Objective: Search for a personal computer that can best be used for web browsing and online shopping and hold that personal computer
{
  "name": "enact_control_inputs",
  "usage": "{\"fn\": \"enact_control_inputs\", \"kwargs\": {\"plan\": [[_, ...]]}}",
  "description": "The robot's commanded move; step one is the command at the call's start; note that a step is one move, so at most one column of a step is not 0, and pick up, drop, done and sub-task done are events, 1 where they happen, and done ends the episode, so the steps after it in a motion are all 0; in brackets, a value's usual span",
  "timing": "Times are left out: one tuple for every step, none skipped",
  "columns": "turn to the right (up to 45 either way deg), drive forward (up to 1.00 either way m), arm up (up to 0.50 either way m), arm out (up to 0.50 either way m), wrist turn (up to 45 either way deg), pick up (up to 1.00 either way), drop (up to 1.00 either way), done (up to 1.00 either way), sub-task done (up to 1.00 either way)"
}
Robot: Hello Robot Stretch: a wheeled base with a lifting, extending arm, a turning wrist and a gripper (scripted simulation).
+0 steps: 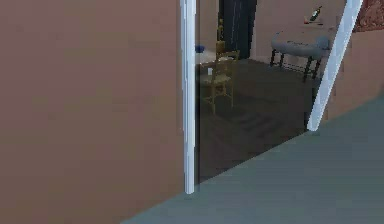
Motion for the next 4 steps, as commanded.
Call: {"fn": "enact_control_inputs", "kwargs": {"plan": [[27.0, 0.00, 0.00, 0.00, 0.0, 0.00, 0.00, 0.00, 0.00], [0.0, 1.00, 0.00, 0.00, 0.0, 0.00, 0.00, 0.00, 0.00], [0.0, 0.70, 0.00, 0.00, 0.0, 0.00, 0.00, 0.00, 0.00], [30.0, 0.00, 0.00, 0.00, 0.0, 0.00, 0.00, 0.00, 0.00]]}}
